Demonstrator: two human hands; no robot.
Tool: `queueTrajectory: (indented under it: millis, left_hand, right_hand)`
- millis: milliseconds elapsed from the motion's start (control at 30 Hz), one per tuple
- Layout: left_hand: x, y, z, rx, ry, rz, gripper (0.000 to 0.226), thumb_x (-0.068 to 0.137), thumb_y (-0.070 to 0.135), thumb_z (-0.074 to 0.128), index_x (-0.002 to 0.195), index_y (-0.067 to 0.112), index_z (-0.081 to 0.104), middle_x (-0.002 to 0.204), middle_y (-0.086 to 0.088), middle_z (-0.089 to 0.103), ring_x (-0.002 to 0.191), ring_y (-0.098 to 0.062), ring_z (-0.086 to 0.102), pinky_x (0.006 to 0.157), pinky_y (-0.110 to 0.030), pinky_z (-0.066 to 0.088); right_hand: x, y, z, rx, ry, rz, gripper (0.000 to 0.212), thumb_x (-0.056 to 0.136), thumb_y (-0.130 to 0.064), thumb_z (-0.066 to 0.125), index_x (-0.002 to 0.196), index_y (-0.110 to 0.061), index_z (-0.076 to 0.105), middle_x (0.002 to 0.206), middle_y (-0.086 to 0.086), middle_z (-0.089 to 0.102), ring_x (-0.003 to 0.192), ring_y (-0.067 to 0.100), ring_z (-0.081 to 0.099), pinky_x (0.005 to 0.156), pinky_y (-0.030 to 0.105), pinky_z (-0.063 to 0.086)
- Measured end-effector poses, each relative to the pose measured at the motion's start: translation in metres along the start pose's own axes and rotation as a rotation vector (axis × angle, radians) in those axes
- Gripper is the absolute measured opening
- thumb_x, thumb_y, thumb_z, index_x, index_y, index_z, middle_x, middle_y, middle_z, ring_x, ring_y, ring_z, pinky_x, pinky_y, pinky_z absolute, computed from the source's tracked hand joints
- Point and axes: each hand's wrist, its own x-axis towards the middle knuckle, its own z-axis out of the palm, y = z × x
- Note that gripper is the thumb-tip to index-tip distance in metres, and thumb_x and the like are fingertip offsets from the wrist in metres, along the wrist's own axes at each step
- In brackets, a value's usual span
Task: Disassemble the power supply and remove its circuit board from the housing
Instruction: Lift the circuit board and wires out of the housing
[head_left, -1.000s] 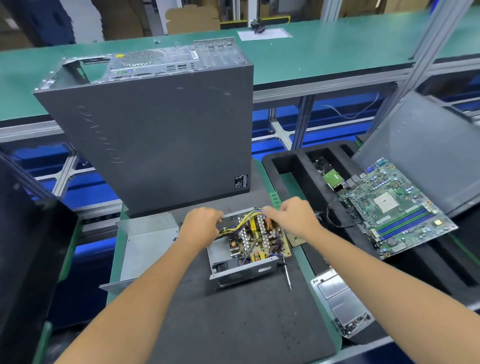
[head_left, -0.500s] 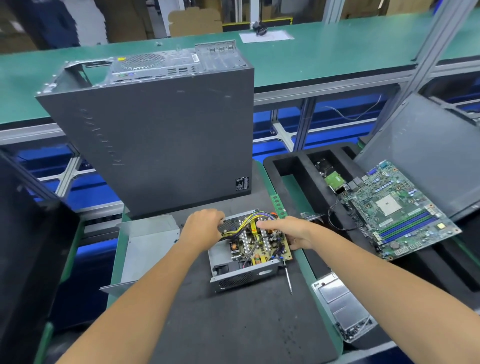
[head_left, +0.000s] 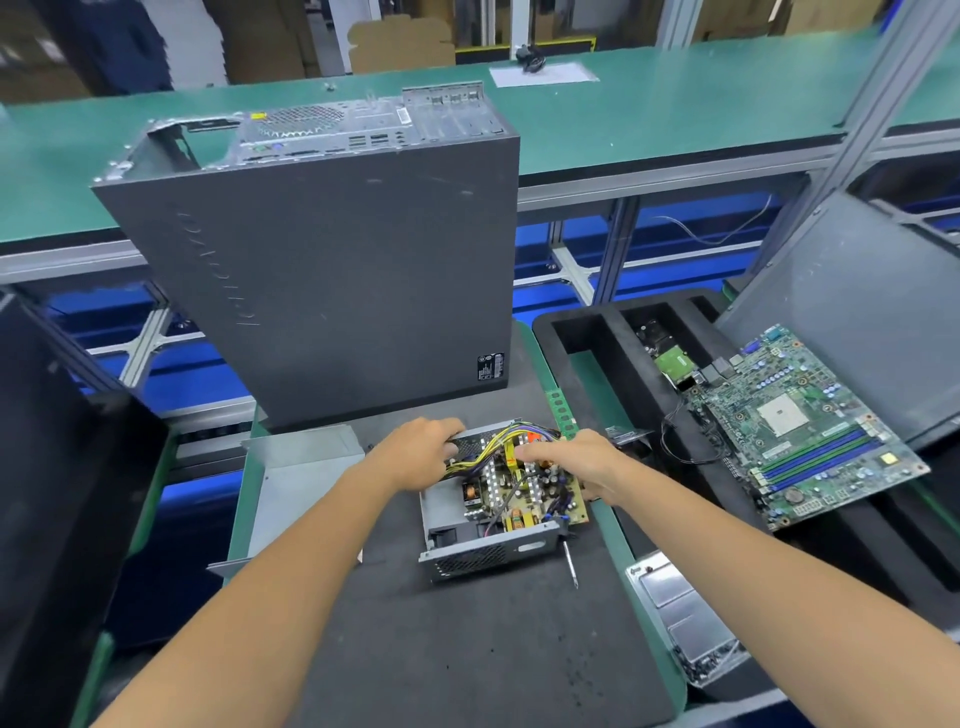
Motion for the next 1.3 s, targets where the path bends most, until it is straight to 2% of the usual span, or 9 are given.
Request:
queueTrajectory:
  millis: [133,367,467,567,700,833,933,1200,1300]
  left_hand:
    - [-0.002,0.002,0.000,0.000,0.006,-0.027,0.025,0.087,0.003,0.047,0.103,0.021,0.053,0.095,-0.002,0.064,0.077,-0.017,0.048,0.062,-0.031,0.039]
    - [-0.009,0.003,0.002,0.004,0.087,-0.069,0.028,0.076,-0.006,0.043,0.082,0.021,0.042,0.074,0.005,0.051,0.073,-0.023,0.046,0.056,-0.031,0.030]
    - [-0.012,0.002,0.005,-0.036,0.147,-0.093,0.028,0.073,-0.007,0.042,0.079,0.020,0.046,0.073,0.003,0.057,0.075,-0.026,0.051,0.055,-0.031,0.031]
    - [-0.013,0.001,0.006,-0.085,0.193,-0.105,0.036,0.071,-0.009,0.041,0.070,0.027,0.039,0.071,0.004,0.057,0.077,-0.027,0.054,0.054,-0.030,0.029]
    - [-0.013,-0.001,0.005,-0.096,0.237,-0.120,0.038,0.071,-0.009,0.042,0.082,0.026,0.048,0.088,-0.001,0.070,0.094,-0.023,0.062,0.060,-0.029,0.035]
    - [-0.013,-0.002,0.004,-0.075,0.252,-0.122,0.035,0.073,-0.009,0.043,0.089,0.018,0.057,0.093,-0.004,0.071,0.098,-0.025,0.063,0.065,-0.034,0.046]
    - [-0.013,-0.003,0.003,-0.057,0.267,-0.117,0.034,0.074,-0.009,0.043,0.089,0.018,0.056,0.093,-0.004,0.071,0.097,-0.026,0.062,0.066,-0.033,0.043]
    - [-0.014,-0.007,0.001,-0.023,0.316,-0.108,0.037,0.074,-0.010,0.044,0.095,0.020,0.053,0.098,0.001,0.071,0.094,-0.026,0.061,0.066,-0.032,0.043]
    - [-0.013,-0.008,0.000,-0.033,0.326,-0.106,0.042,0.073,-0.011,0.044,0.099,0.020,0.053,0.100,0.001,0.071,0.095,-0.025,0.062,0.065,-0.031,0.042]
  right_hand:
    - [-0.001,-0.001,0.001,-0.001,-0.010,-0.025,0.112,0.055,-0.053,0.087,0.142,-0.006,0.035,0.145,0.008,0.042,0.121,0.022,0.045,0.088,0.035,0.038]
    - [-0.001,-0.004,0.006,0.070,-0.047,-0.021,0.114,0.055,-0.049,0.088,0.144,-0.004,0.032,0.149,0.010,0.037,0.134,0.027,0.038,0.090,0.034,0.032]
    - [-0.001,-0.004,0.007,0.081,-0.105,-0.025,0.116,0.049,-0.054,0.088,0.143,-0.008,0.038,0.150,0.008,0.038,0.136,0.025,0.037,0.101,0.036,0.031]
    - [0.000,-0.003,0.007,0.102,-0.127,-0.028,0.123,0.042,-0.059,0.087,0.144,-0.011,0.038,0.150,0.006,0.038,0.136,0.024,0.037,0.111,0.040,0.030]
    - [0.001,-0.002,0.011,0.144,-0.134,-0.049,0.131,0.039,-0.061,0.087,0.146,-0.009,0.032,0.154,0.006,0.032,0.140,0.023,0.030,0.114,0.041,0.026]
    - [0.002,-0.004,0.012,0.169,-0.135,-0.054,0.135,0.047,-0.061,0.087,0.150,-0.008,0.018,0.159,0.008,0.019,0.146,0.025,0.017,0.115,0.046,0.018]
    - [0.002,-0.007,0.011,0.174,-0.160,-0.050,0.137,0.049,-0.057,0.087,0.151,-0.004,0.013,0.160,0.010,0.015,0.147,0.027,0.014,0.117,0.048,0.015]
    - [0.006,-0.005,0.013,0.260,-0.151,-0.018,0.120,0.053,-0.046,0.089,0.146,-0.007,0.023,0.155,0.011,0.025,0.143,0.026,0.023,0.114,0.043,0.024]
    - [0.008,-0.009,0.012,0.276,-0.153,-0.015,0.125,0.047,-0.047,0.091,0.146,-0.007,0.026,0.155,0.010,0.027,0.142,0.028,0.026,0.114,0.046,0.026]
